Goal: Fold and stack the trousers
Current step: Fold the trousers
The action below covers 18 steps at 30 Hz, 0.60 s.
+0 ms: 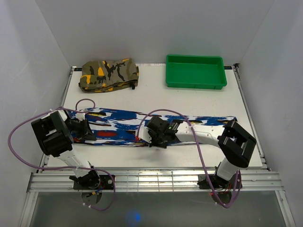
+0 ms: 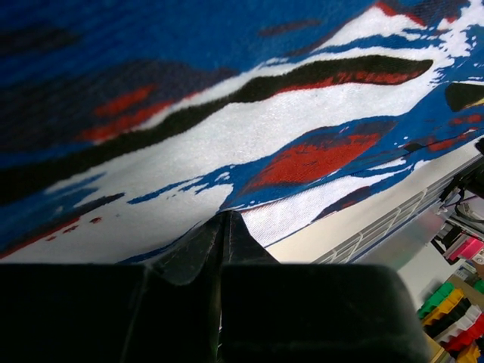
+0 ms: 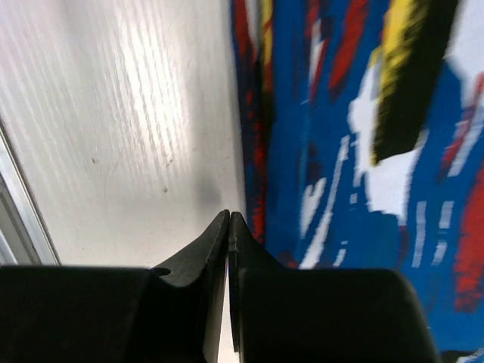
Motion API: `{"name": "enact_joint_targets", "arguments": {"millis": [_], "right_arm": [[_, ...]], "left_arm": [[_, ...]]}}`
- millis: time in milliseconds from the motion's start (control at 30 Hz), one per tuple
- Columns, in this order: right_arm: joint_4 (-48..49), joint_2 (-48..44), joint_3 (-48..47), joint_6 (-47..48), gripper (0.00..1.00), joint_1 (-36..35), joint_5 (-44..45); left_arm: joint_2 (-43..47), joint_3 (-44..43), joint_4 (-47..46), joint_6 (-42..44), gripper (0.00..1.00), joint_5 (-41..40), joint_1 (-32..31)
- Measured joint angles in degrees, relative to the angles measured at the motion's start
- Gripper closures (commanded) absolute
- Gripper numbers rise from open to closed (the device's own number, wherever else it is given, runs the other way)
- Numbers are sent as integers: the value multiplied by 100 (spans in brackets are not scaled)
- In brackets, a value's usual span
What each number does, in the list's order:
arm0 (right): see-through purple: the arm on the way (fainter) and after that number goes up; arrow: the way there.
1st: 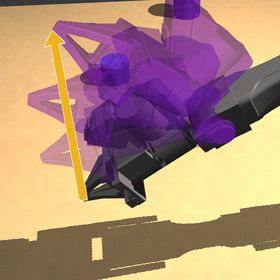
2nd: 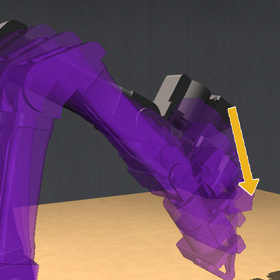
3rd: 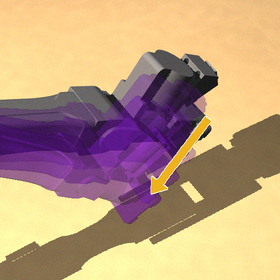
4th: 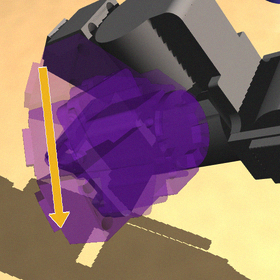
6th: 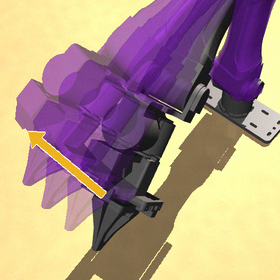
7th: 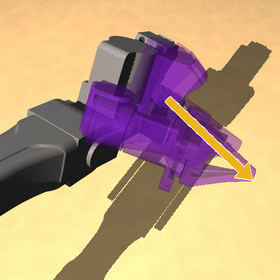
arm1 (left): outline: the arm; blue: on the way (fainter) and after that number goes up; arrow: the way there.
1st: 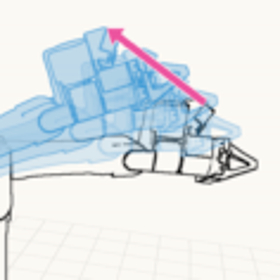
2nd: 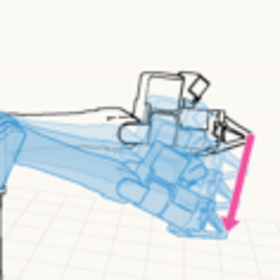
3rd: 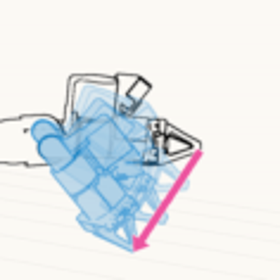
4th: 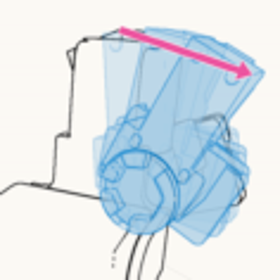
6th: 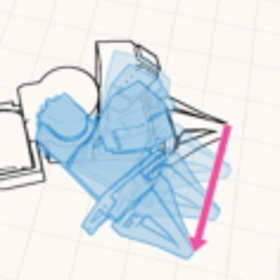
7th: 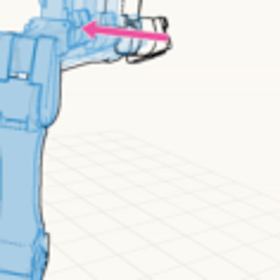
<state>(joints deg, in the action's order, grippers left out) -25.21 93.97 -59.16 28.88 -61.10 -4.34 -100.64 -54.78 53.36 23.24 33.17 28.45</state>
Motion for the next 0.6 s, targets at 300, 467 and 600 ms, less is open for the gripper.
{"name": "enact_joint_targets", "arguments": {"millis": [300,467,600], "right_arm": [[79,326,155,-26,69,35,55],[-166,173,59,-201,28,577,-337],[-518,-678,-87,-260,8,1633,-750]], "left_arm": [[20,-50,96,203,60,120,-2],[584,-177,142,772,30,376,-7],[1513,-485,63,1226,2,654,0]]}}
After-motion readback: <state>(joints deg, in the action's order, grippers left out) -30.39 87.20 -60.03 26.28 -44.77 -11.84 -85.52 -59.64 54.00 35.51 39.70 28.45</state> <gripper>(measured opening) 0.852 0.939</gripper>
